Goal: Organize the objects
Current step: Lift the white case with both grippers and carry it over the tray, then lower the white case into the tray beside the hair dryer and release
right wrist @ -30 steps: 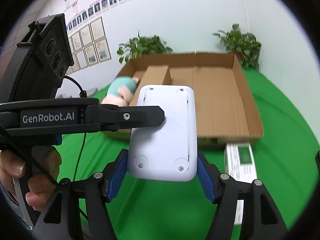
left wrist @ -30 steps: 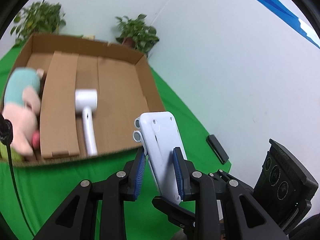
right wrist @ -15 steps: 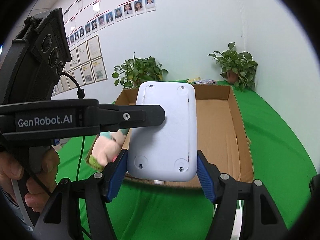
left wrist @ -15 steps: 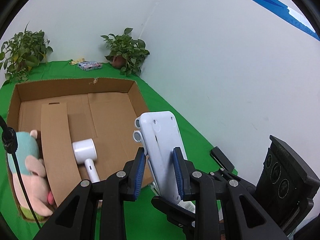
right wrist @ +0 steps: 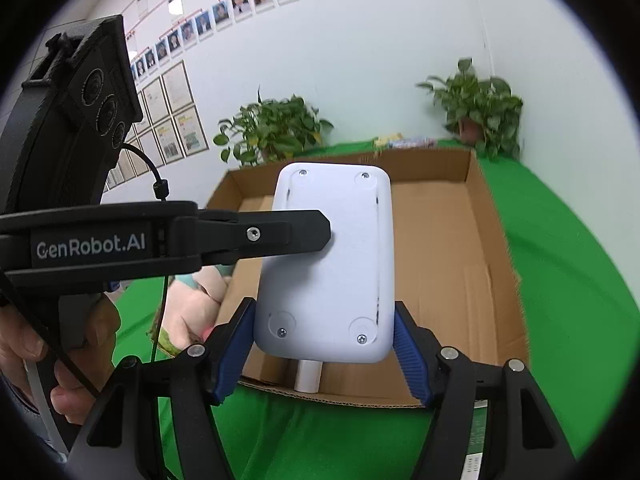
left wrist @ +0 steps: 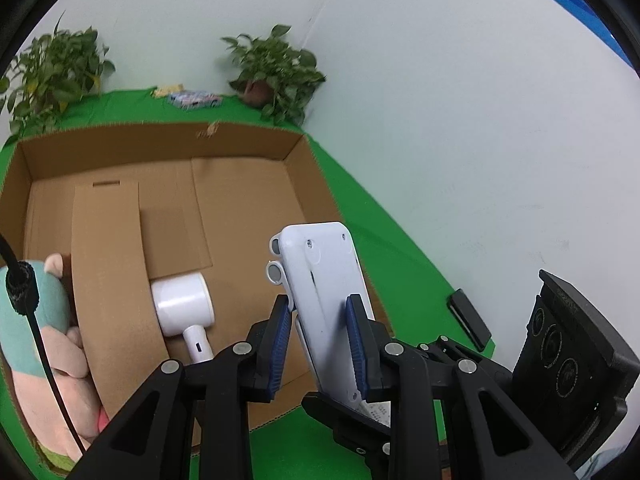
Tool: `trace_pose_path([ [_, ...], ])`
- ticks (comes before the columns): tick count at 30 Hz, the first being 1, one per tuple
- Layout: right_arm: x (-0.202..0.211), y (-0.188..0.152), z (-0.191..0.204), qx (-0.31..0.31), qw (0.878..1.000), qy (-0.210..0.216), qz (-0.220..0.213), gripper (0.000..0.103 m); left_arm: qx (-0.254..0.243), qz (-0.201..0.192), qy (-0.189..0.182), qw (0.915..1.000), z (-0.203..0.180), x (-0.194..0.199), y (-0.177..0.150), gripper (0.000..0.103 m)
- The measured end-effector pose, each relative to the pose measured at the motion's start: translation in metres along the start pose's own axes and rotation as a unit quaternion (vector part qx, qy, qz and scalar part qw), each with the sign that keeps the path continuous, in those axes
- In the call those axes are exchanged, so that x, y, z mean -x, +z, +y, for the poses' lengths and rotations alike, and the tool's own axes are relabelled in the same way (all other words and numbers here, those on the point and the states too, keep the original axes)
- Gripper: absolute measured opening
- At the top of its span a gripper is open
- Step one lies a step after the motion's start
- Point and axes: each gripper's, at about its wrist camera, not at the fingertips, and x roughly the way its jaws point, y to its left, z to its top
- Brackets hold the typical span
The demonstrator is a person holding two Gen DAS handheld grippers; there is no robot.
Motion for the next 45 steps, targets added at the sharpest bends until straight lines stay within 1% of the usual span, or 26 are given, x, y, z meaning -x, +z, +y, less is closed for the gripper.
trace_pose_path([
  [5, -0.027, -0.015, -0.010, -0.010, 0.999, 0.000, 0.034, 0.065, 0.025, 0.033, 0.003, 0.9991, 0.027, -0.041, -0.010, 0.025],
  [10, -0.054, -0.035, -0.021, -0.030, 0.997, 0.001, 0.068, 0.065, 0.052, 0.066, 0.019, 0.9962, 0.051, -0.080, -0.022, 0.025],
  [17, -0.080, -0.051, -0.031, -0.057, 0.992, 0.017, 0.108, 0.065, 0.076, 0.097, 0.035, 0.9917, 0.072, -0.112, -0.030, 0.025],
  [20, -0.087, -0.052, -0.029, -0.048, 0.992, 0.008, 0.116, 0.065, 0.088, 0.100, 0.031, 0.9906, 0.081, -0.118, -0.032, 0.025],
  [27, -0.091, -0.054, -0.024, -0.041, 0.991, -0.013, 0.129, 0.065, 0.093, 0.110, 0.029, 0.9891, 0.083, -0.122, -0.032, 0.025],
  [30, -0.094, -0.055, -0.025, -0.036, 0.989, -0.027, 0.138, 0.065, 0.100, 0.111, 0.033, 0.9883, 0.083, -0.119, -0.029, 0.023],
  [35, -0.099, -0.056, -0.024, -0.027, 0.987, -0.044, 0.150, 0.065, 0.097, 0.105, 0.040, 0.9889, 0.086, -0.103, -0.029, 0.023],
  [40, -0.107, -0.055, -0.021, -0.018, 0.986, -0.062, 0.156, 0.066, 0.093, 0.086, 0.043, 0.9910, 0.084, -0.079, -0.033, 0.023],
  [42, -0.107, -0.054, -0.021, -0.020, 0.986, -0.056, 0.156, 0.067, 0.091, 0.077, 0.044, 0.9919, 0.082, -0.070, -0.035, 0.023],
  [43, -0.105, -0.053, -0.023, -0.027, 0.987, -0.044, 0.153, 0.067, 0.087, 0.070, 0.048, 0.9926, 0.080, -0.064, -0.036, 0.023],
  [45, -0.101, -0.050, -0.025, -0.037, 0.989, -0.022, 0.141, 0.067, 0.074, 0.054, 0.068, 0.9934, 0.074, -0.054, -0.038, 0.023],
])
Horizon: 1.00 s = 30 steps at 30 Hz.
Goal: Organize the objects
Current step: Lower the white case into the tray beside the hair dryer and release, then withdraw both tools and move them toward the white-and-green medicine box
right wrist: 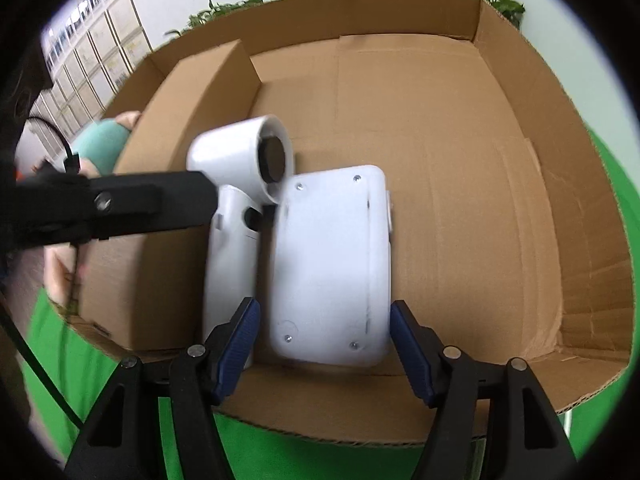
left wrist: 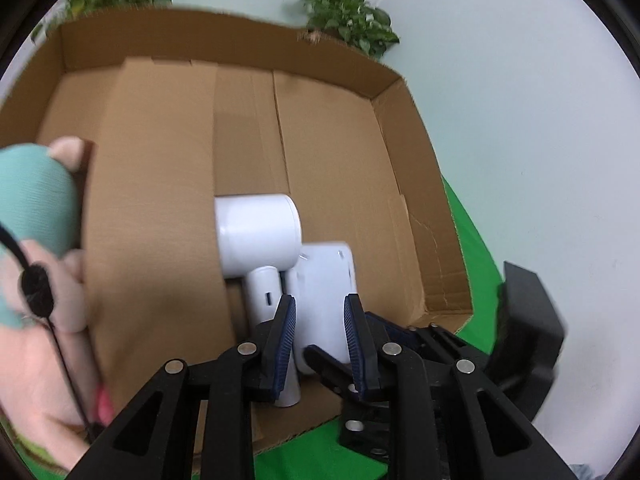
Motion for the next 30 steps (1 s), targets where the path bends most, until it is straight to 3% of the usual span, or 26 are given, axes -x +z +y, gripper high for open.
trace_pose_path([
  [4, 0.016, -0.003, 0.001, 0.000, 0.999, 0.013, -0.031, 0.083, -0.027, -0.051, 0.049, 0.9971, -0.008, 0.027, -0.014, 0.023],
  [7, 0.030, -0.011, 0.005, 0.021, 0.998, -0.004, -0.052, 0.092, -0.045, -0.097, 0.088, 0.9903, -0.014, 0.052, -0.027, 0.036],
  [8, 0.034, -0.013, 0.006, 0.026, 0.998, -0.006, -0.060, 0.101, -0.053, -0.120, 0.101, 0.9861, -0.018, 0.063, -0.034, 0.051],
  [9, 0.043, -0.018, 0.006, 0.031, 0.997, -0.011, -0.072, 0.103, -0.060, -0.141, 0.112, 0.9819, -0.022, 0.073, -0.041, 0.069],
  [12, 0.055, -0.019, 0.008, 0.039, 0.996, -0.017, -0.084, 0.102, -0.071, -0.200, 0.151, 0.9653, -0.031, 0.099, -0.059, 0.097],
  [13, 0.056, -0.014, 0.010, 0.040, 0.995, -0.018, -0.087, 0.102, -0.075, -0.218, 0.168, 0.9584, -0.035, 0.106, -0.065, 0.100],
  [16, 0.066, -0.016, 0.019, 0.044, 0.993, -0.028, -0.102, 0.102, -0.093, -0.256, 0.225, 0.9355, -0.049, 0.126, -0.081, 0.102],
  [18, 0.077, -0.020, 0.023, 0.046, 0.992, -0.035, -0.110, 0.102, -0.095, -0.257, 0.250, 0.9286, -0.054, 0.133, -0.088, 0.102],
  [21, 0.087, -0.026, 0.028, 0.043, 0.992, -0.042, -0.115, 0.102, -0.093, -0.262, 0.260, 0.9247, -0.057, 0.142, -0.095, 0.102],
  [30, 0.114, -0.035, 0.035, 0.032, 0.985, -0.073, -0.151, 0.102, -0.084, -0.270, 0.248, 0.9266, -0.065, 0.165, -0.118, 0.102],
])
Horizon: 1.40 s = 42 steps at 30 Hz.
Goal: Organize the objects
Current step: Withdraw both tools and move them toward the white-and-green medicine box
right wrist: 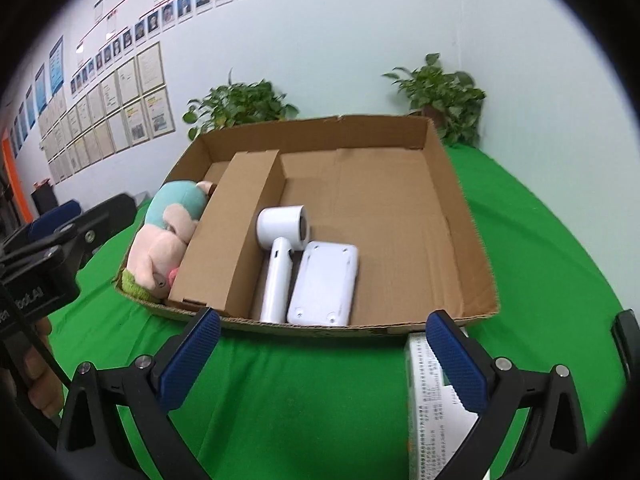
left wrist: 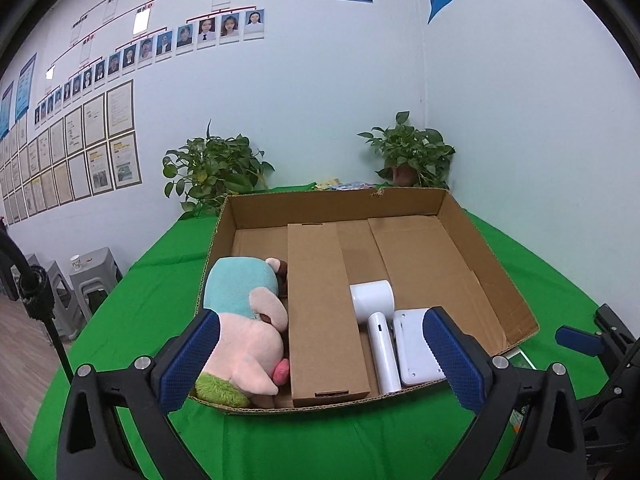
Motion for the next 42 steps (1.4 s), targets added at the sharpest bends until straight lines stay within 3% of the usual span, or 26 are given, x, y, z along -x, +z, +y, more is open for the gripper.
trace_pose_path([
  [11, 0.006, 0.003, 0.003, 0.008, 1.000, -0.007, -0.008, 0.102, -0.003, -0.001, -0.003, 1.0000, -0.012, 0.022, -0.004, 0.102],
  [32, -0.012, 0.001, -0.015, -0.018, 1.000, 0.020, 0.007, 0.102, 0.020, 0.019, 0.007, 0.9996, -0.002, -0.012, -0.015, 0.101],
  [34, -0.016, 0.000, -0.017, -0.021, 0.999, 0.021, 0.013, 0.102, 0.017, 0.022, 0.006, 0.9996, -0.001, -0.014, -0.015, 0.091],
  [35, -0.017, 0.000, -0.018, -0.024, 0.999, 0.027, 0.014, 0.102, 0.016, 0.023, 0.005, 0.9996, -0.001, -0.016, -0.015, 0.074],
  [36, -0.017, 0.000, -0.019, -0.025, 0.999, 0.031, 0.013, 0.102, 0.015, 0.031, -0.001, 0.9994, 0.000, -0.020, -0.017, 0.045],
  [37, -0.017, -0.001, -0.020, -0.026, 0.999, 0.034, 0.010, 0.099, 0.014, 0.042, -0.009, 0.9990, 0.000, -0.025, -0.017, 0.031],
  [38, -0.017, -0.001, -0.021, -0.025, 0.999, 0.032, 0.006, 0.083, 0.015, 0.050, -0.015, 0.9985, 0.001, -0.028, -0.018, 0.020],
  [40, -0.021, -0.001, -0.021, -0.020, 1.000, 0.013, 0.016, 0.045, 0.022, 0.058, -0.023, 0.9978, 0.005, -0.036, -0.021, 0.021],
  [41, -0.024, 0.000, -0.022, -0.021, 0.999, 0.013, 0.024, 0.040, 0.025, 0.057, -0.023, 0.9978, 0.006, -0.037, -0.021, 0.029],
  [42, -0.028, 0.000, -0.025, -0.026, 0.999, 0.019, 0.030, 0.040, 0.028, 0.058, -0.018, 0.9978, 0.007, -0.039, -0.022, 0.059],
])
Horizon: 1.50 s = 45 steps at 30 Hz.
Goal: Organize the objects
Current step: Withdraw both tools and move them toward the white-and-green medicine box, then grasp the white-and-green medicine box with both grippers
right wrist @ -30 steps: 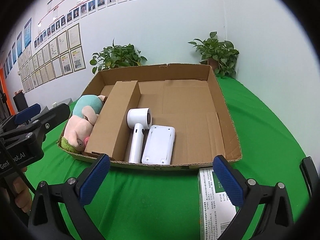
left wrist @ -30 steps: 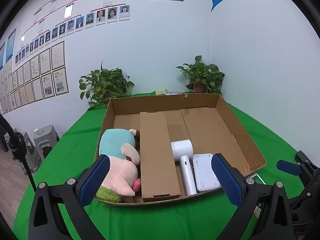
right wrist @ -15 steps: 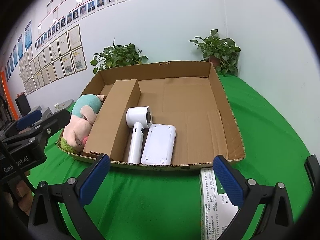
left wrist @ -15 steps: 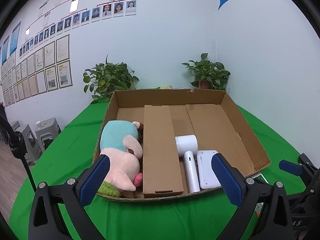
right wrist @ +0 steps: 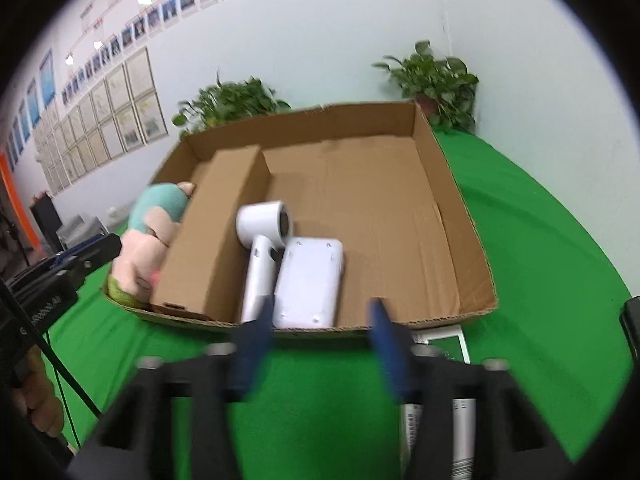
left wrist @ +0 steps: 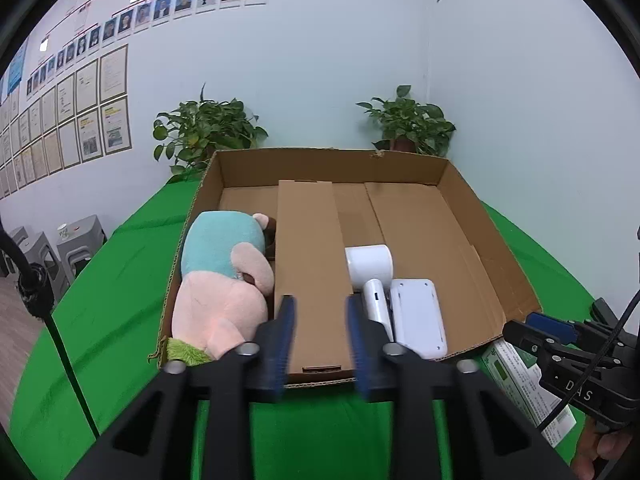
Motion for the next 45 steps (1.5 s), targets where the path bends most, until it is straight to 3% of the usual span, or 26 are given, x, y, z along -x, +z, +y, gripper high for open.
trace_pose_path([
  [1, -0.003, 0.001, -0.002, -0.005, 1.000, 0.006, 0.006, 0.042, 0.002, -0.002, 0.003, 1.0000, 0.001, 0.000, 0.000, 0.077],
  [2, -0.006, 0.001, -0.004, -0.009, 1.000, 0.009, 0.012, 0.058, 0.008, -0.015, 0.009, 0.9998, 0.003, 0.001, -0.001, 0.100],
  [4, -0.010, 0.001, -0.006, -0.017, 1.000, 0.010, 0.015, 0.090, 0.008, -0.032, 0.022, 0.9992, 0.004, 0.003, -0.002, 0.102],
  [7, -0.012, 0.000, -0.006, -0.016, 1.000, 0.013, 0.019, 0.094, -0.006, -0.015, 0.037, 0.9992, 0.005, -0.006, -0.004, 0.102],
  [10, -0.011, -0.004, -0.004, -0.004, 1.000, 0.021, 0.019, 0.102, 0.008, -0.008, 0.027, 0.9996, 0.011, -0.010, -0.006, 0.102],
  [14, 0.006, -0.017, -0.005, 0.017, 0.996, 0.087, 0.002, 0.102, 0.000, 0.000, 0.035, 0.9994, 0.013, -0.014, -0.011, 0.102],
  [17, 0.020, -0.035, -0.015, 0.035, 0.995, 0.097, 0.003, 0.102, -0.001, 0.016, 0.030, 0.9994, 0.015, -0.018, -0.018, 0.102],
  [21, 0.018, -0.060, -0.048, 0.023, 0.998, 0.020, 0.049, 0.102, 0.003, 0.034, 0.020, 0.9992, 0.014, -0.023, -0.032, 0.102],
  [25, 0.010, -0.080, -0.087, -0.017, 0.993, -0.055, 0.099, 0.102, -0.006, 0.055, 0.007, 0.9984, 0.007, -0.030, -0.044, 0.102],
  [27, 0.004, -0.089, -0.098, -0.031, 0.990, -0.065, 0.125, 0.102, -0.010, 0.066, 0.001, 0.9977, 0.003, -0.032, -0.048, 0.102],
  [29, 0.004, -0.092, -0.102, -0.049, 0.990, -0.042, 0.126, 0.101, -0.009, 0.074, -0.006, 0.9972, 0.001, -0.033, -0.051, 0.102],
  [30, 0.002, -0.093, -0.098, -0.041, 0.989, -0.050, 0.134, 0.099, -0.005, 0.080, -0.010, 0.9967, 0.001, -0.034, -0.052, 0.102],
  [31, -0.001, -0.095, -0.092, -0.028, 0.988, -0.054, 0.141, 0.090, -0.002, 0.087, -0.016, 0.9961, 0.000, -0.035, -0.053, 0.102],
  [32, -0.003, -0.096, -0.087, -0.025, 0.988, -0.045, 0.147, 0.075, 0.000, 0.090, -0.019, 0.9957, 0.000, -0.033, -0.054, 0.102],
  [34, -0.004, -0.097, -0.075, -0.019, 0.987, -0.035, 0.153, 0.063, 0.004, 0.095, -0.025, 0.9952, -0.001, -0.031, -0.056, 0.102],
  [38, 0.005, -0.099, -0.052, 0.003, 0.990, -0.007, 0.139, 0.062, 0.001, 0.095, -0.033, 0.9949, -0.001, -0.024, -0.058, 0.102],
  [42, 0.014, -0.099, -0.020, 0.033, 0.991, 0.034, 0.127, 0.063, 0.029, 0.120, -0.084, 0.9888, 0.003, -0.027, -0.062, 0.102],
  [43, 0.012, -0.100, -0.013, 0.037, 0.990, 0.047, 0.131, 0.066, 0.038, 0.127, -0.094, 0.9867, 0.004, -0.028, -0.063, 0.102],
  [44, 0.010, -0.101, -0.009, 0.041, 0.988, 0.055, 0.136, 0.082, 0.048, 0.139, -0.111, 0.9829, 0.004, -0.032, -0.065, 0.102],
  [45, 0.008, -0.102, -0.002, 0.052, 0.986, 0.068, 0.141, 0.088, 0.051, 0.148, -0.121, 0.9802, 0.003, -0.034, -0.067, 0.102],
])
